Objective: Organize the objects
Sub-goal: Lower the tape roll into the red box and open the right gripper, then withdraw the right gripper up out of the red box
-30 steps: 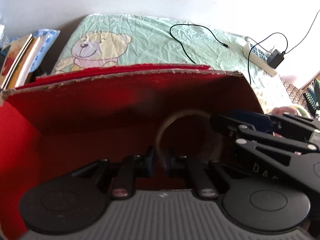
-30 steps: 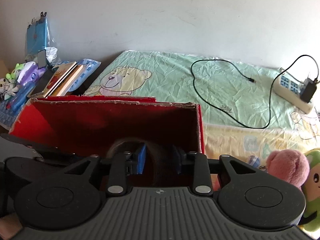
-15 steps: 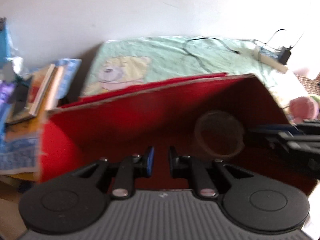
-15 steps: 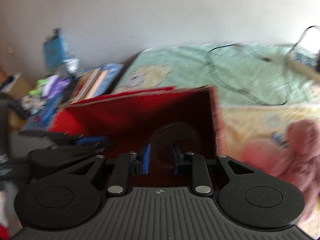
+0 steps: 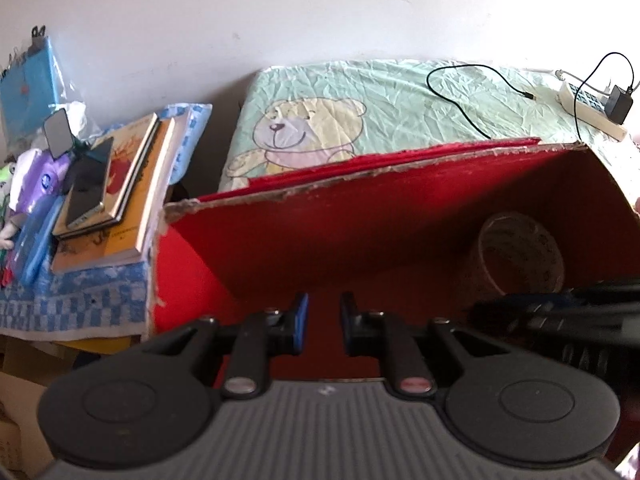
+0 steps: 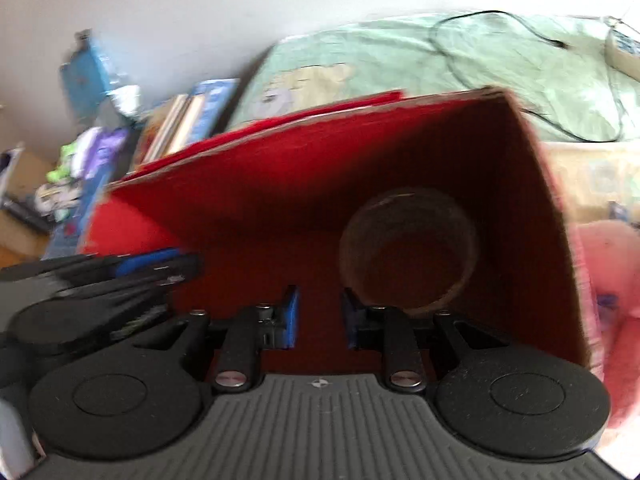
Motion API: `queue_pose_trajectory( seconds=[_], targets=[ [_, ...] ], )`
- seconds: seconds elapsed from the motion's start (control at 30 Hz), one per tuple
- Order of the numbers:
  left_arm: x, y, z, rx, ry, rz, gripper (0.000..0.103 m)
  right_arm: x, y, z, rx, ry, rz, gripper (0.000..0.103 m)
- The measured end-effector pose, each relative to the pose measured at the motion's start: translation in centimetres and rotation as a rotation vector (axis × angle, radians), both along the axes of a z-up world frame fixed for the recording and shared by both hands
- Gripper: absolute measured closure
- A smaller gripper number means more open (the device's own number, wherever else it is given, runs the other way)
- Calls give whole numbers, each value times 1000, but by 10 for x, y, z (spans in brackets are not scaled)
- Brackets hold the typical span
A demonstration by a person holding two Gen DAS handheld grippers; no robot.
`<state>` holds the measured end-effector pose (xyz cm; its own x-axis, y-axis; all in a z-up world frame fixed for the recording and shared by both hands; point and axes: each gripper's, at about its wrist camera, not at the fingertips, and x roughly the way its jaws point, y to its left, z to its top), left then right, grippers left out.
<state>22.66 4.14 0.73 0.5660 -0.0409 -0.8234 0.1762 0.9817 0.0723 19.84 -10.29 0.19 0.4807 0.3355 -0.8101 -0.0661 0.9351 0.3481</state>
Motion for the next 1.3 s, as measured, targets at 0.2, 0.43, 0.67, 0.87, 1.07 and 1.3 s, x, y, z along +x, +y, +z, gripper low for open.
queue_pose_trajectory(
  seconds=[0.2,0.43,0.67,0.87,1.07,1.3],
  targets=[
    [1,4,1,-2,-20,-9,88,-2,-17,-5,35,52,-102,85],
    [1,0,0,14,-20,-33,86,-6,-17,-4,-14,56,-100,79],
    [1,5,-1,-35,6,-43,85,-10,-24,-9,26,100,-114,77],
    [-6,-8,1,59,-36,-48,81,-19,-24,2,34,36,-98,74],
    [-25,-18,11,104,-66,-12,80,-34,-30,19,-13,-88,-83,72],
    [-46,-40,31,143,-110,48,64,-56,-46,33,-22,-173,-38,71]
  ],
)
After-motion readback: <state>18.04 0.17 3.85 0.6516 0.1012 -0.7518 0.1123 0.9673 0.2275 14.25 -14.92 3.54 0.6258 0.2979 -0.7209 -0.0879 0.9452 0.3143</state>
